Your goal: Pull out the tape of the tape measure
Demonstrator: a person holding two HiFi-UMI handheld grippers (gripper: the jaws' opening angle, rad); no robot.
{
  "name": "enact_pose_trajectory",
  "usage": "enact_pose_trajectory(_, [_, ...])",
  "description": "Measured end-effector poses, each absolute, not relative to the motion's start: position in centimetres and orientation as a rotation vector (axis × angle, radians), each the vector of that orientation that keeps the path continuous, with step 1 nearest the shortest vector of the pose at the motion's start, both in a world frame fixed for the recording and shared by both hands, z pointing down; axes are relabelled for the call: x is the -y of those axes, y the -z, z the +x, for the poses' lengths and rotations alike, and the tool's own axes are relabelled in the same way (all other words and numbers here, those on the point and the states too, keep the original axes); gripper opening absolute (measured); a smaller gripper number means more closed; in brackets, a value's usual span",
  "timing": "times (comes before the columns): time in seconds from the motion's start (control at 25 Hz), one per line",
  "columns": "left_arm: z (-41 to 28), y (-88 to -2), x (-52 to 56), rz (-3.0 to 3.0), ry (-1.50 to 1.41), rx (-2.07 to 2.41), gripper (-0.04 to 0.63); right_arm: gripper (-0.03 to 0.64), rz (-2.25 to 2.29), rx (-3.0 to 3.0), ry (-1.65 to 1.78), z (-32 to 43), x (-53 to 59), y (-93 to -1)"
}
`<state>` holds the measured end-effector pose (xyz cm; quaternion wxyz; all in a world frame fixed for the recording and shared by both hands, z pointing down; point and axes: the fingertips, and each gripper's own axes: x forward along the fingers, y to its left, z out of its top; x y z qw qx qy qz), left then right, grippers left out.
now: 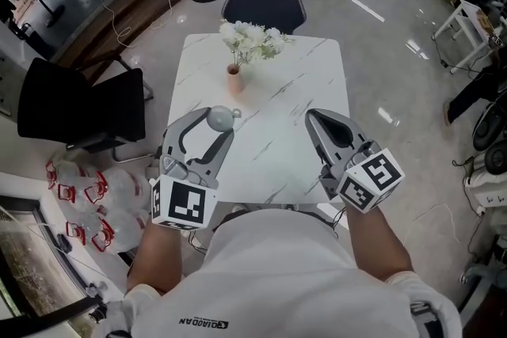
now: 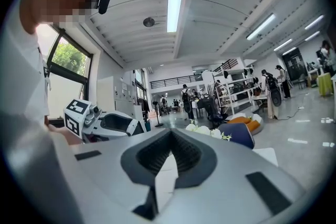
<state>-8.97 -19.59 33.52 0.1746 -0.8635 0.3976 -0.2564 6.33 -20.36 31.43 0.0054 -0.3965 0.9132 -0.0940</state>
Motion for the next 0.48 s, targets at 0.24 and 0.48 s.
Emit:
enact_pose_trajectory(0.24, [-8.76, -33.6, 19.66, -2.442, 0.718, -1.129, 0.222, 0.006, -1.256, -2.858, 0.265, 6.47, 20.47, -31.33])
enact_pose_trajectory(0.48, [-8.59, -33.64, 19.7, -2.444, 0.723, -1.123, 0.222, 0.007, -1.269, -2.842, 0.259, 6.64, 20.55, -31.21])
